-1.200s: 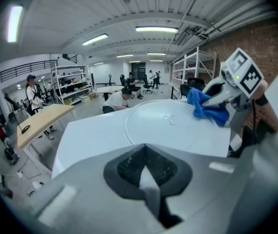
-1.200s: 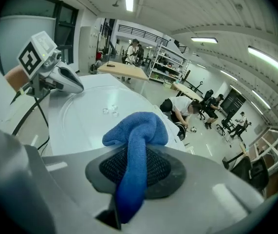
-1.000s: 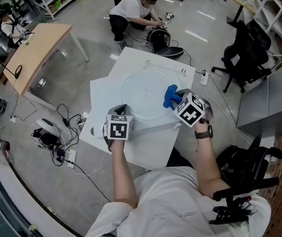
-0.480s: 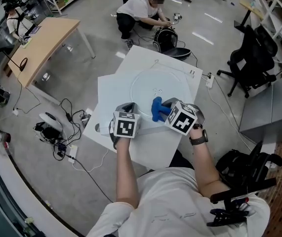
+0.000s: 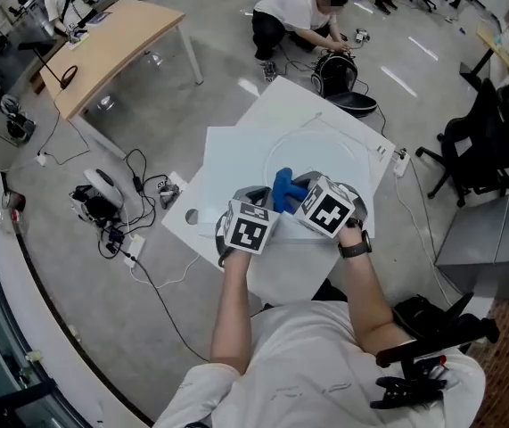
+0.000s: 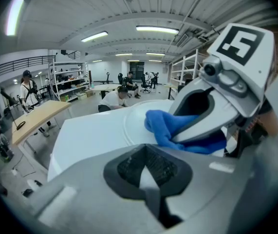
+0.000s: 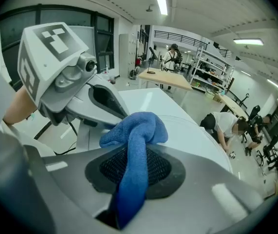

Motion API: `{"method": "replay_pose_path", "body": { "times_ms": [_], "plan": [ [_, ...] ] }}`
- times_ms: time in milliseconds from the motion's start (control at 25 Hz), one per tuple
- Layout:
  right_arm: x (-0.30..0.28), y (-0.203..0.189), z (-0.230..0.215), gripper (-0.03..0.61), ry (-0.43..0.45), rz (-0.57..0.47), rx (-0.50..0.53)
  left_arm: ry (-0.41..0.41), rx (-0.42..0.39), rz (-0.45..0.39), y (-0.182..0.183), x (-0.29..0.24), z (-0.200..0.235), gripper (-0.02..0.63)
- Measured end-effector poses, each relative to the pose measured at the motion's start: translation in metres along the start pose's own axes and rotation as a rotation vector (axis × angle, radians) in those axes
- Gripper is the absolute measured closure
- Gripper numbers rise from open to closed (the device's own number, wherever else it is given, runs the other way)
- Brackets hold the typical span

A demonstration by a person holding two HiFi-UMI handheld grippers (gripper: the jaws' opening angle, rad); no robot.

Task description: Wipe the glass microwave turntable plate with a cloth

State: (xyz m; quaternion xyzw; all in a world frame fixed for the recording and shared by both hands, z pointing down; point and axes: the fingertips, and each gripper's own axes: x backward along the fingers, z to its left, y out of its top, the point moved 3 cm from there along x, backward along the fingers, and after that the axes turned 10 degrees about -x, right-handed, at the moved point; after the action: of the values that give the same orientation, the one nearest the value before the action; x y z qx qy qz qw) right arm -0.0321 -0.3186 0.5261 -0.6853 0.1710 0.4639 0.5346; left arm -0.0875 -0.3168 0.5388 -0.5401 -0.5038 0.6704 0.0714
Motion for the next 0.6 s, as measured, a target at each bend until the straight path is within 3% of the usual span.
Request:
{"method": "replay_pose_path", "body": {
  "times_ms": [160, 400, 600],
  "plan": [
    [-0.015, 0.016, -0.008, 0.497, 0.021, 0.005, 0.038, -0.018, 0.023, 0.002, -0.001, 0.001, -0.002, 0.612],
    [-0.032, 0.034, -0.028, 0.494, 0.051, -0.031, 0.048, 0.028, 0.056, 0.026, -0.006, -0.002, -0.002, 0.612],
    [-0.039, 0.045, -0.056, 0.494, 0.006, -0.073, 0.008, 0.063, 0.065, 0.040, -0.006, -0.002, -0.003, 0.612]
  ]
}}
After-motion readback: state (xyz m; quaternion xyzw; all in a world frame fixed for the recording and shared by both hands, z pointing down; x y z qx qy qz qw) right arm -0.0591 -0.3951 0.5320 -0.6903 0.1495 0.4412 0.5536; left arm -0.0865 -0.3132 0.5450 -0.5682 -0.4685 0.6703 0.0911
